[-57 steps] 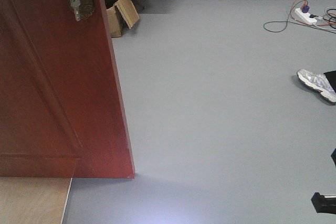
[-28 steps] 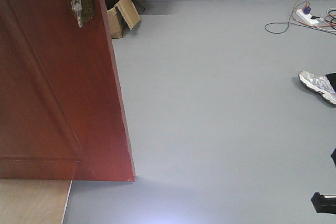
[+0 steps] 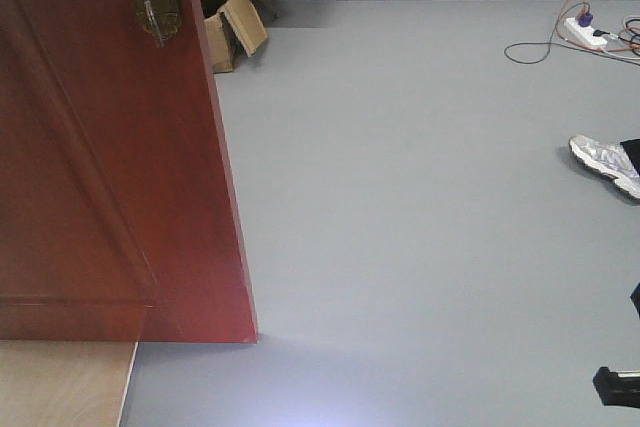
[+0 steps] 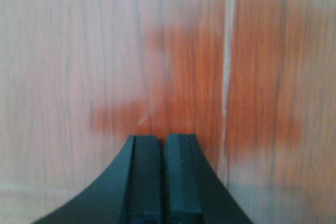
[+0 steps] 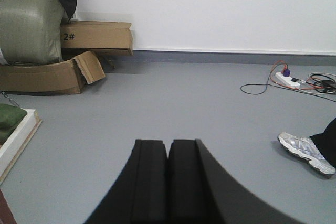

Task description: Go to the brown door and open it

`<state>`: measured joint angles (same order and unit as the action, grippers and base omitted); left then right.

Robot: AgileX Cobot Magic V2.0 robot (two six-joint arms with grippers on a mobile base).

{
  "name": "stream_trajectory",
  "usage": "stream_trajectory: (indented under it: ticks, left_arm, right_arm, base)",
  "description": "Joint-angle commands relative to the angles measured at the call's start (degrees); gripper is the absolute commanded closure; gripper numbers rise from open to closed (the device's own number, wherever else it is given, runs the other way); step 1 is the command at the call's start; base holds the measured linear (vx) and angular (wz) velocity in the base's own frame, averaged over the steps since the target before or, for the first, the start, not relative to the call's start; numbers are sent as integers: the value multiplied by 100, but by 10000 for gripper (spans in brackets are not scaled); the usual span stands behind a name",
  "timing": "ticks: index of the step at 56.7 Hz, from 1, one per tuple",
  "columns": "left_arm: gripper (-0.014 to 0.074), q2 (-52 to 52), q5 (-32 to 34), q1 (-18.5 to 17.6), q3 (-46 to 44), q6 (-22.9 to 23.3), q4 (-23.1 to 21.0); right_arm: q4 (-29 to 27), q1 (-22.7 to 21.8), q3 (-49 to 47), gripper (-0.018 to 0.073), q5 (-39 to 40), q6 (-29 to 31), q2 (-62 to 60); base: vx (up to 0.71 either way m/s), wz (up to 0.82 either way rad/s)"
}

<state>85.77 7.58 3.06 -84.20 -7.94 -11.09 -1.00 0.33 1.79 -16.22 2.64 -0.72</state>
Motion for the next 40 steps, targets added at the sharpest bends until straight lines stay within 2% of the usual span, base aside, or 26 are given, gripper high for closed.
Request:
stream_trajectory:
  ticks: [1, 6, 12, 18, 26, 40]
  left_arm:
    - [603, -294, 350, -14, -95, 8, -3]
    - [603, -569, 251, -14, 121, 8, -3]
    - [603, -1204, 261, -14, 781, 8, 28]
    - [603, -2040, 267, -14, 1563, 8, 419]
    - [603, -3384, 272, -14, 2975, 8, 1026]
    - [603, -5874, 305, -14, 5444, 8, 1053]
  right_arm:
    - [22, -4, 22, 559, 468, 31, -68]
    - [22, -4, 22, 559, 468, 31, -68]
    - [22, -4, 22, 559, 468, 31, -68]
    - [22, -4, 22, 559, 468, 31, -68]
    - [22, -4, 22, 559, 468, 31, -68]
    - [22, -4, 22, 559, 468, 31, -68]
  base:
    - [0, 0]
    - [0, 0]
    - [0, 0]
    - [0, 0]
    - [0, 0]
    - [0, 0]
